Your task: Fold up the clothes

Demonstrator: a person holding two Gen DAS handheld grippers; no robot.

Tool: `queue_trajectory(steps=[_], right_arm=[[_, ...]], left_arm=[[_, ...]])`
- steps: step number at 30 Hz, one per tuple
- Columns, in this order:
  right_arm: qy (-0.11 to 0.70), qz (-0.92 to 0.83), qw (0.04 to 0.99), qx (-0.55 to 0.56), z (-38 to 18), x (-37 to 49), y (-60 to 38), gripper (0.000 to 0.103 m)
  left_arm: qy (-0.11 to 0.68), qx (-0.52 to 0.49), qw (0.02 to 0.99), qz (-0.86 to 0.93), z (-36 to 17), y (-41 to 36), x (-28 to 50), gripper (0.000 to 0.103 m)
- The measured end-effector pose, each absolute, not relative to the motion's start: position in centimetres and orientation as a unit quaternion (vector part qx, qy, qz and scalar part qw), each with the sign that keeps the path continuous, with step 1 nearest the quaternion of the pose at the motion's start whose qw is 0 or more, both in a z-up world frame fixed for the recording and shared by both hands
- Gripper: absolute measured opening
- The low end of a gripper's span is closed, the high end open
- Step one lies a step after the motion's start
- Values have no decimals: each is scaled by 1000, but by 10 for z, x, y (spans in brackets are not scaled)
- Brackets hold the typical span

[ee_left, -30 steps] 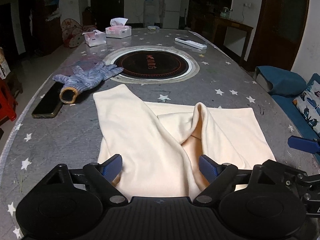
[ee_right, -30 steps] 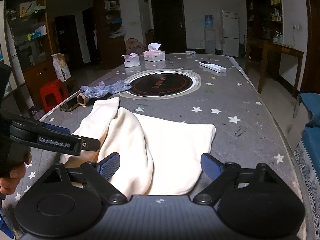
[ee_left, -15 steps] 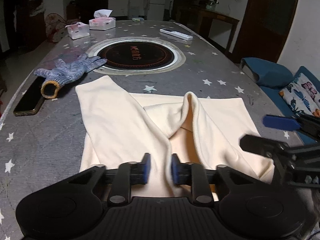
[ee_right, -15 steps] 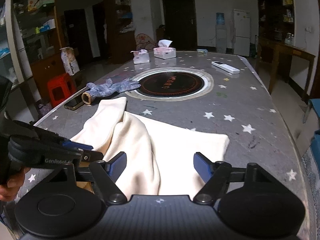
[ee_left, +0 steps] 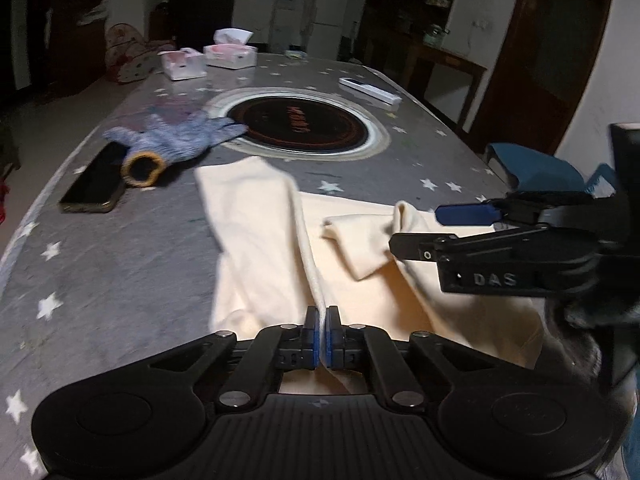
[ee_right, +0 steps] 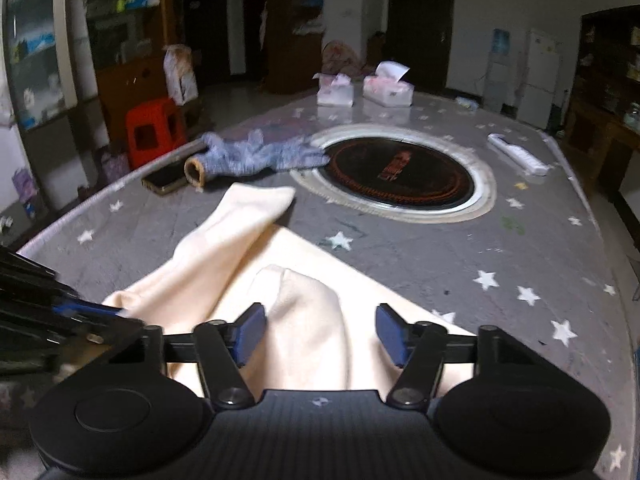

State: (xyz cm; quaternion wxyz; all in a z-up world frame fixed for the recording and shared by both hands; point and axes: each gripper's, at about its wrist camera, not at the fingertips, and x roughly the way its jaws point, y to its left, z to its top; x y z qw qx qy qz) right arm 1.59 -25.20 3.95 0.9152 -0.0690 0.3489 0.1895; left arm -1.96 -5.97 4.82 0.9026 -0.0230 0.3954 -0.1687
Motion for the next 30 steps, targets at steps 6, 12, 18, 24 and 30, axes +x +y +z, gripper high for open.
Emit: queue_trajectory(steps=[6,12,18,24,30], right_arm=[[370,200,905,-60,28,24,-252,23],[340,173,923,-39,38,6,-273,10],[294,130,947,-22,62,-30,-307,9],[263,75,962,8,80,-79,-349,9],[261,25,965,23,78,-131,-378,9]], left_arm=[[394,-30,907,-148,50,-37,-35,3],[385,-35,913,-129,57,-20,-50,3],[379,-33,918,-109,62,-4,-70,0],[380,-28,919,-105,64,5,-83,0],[371,-4,920,-123,68,-15,-68,5]])
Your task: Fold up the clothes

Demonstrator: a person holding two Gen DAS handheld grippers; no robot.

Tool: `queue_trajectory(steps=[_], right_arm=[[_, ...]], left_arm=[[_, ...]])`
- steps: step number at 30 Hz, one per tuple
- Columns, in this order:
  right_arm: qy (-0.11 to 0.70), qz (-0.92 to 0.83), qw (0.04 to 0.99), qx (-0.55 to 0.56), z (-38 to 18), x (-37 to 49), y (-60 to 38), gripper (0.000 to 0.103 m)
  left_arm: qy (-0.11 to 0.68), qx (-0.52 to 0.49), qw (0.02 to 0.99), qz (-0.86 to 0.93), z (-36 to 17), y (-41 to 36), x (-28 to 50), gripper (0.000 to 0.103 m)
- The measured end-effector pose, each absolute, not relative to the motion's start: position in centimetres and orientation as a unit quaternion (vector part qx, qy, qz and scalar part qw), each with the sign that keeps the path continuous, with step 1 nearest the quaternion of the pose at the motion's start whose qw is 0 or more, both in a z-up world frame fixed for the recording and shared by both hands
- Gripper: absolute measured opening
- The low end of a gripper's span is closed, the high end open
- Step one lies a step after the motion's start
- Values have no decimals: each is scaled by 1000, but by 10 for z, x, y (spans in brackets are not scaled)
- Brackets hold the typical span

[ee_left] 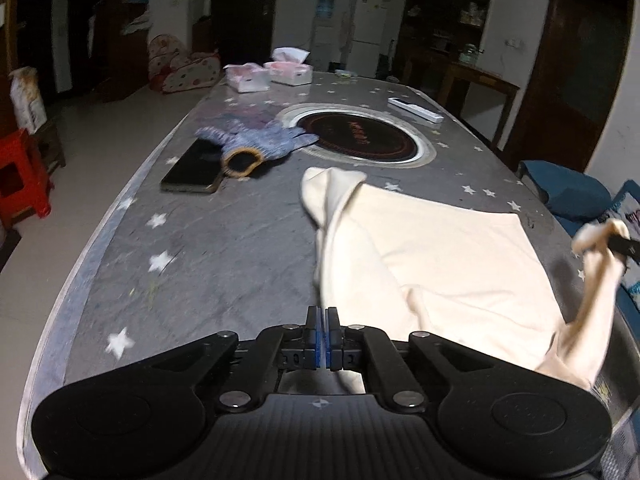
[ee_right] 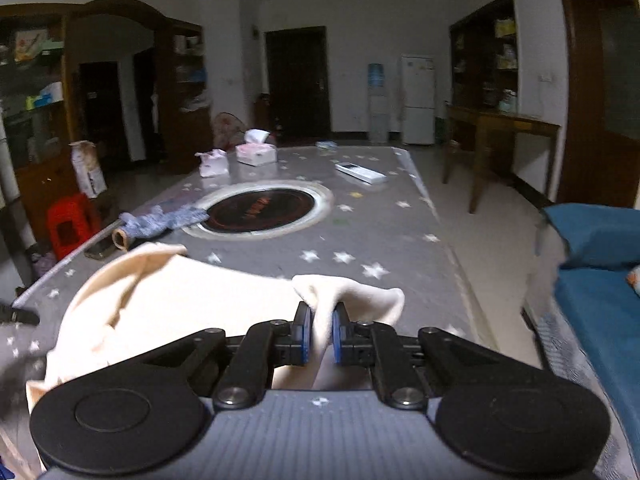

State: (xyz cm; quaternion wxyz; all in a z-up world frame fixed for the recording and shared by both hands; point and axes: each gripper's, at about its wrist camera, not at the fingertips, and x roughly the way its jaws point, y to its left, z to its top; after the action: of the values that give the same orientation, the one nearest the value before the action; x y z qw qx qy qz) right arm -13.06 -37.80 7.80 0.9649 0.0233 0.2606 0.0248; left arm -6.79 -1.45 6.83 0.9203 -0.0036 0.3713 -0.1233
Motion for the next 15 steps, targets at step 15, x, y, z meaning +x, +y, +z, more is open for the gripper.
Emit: queue_trajectory(steps=[15], right_arm=[[329,-26,940,85,38,-179,-410,16]], left_arm=[[392,-1,913,-109,42,-46,20,22]])
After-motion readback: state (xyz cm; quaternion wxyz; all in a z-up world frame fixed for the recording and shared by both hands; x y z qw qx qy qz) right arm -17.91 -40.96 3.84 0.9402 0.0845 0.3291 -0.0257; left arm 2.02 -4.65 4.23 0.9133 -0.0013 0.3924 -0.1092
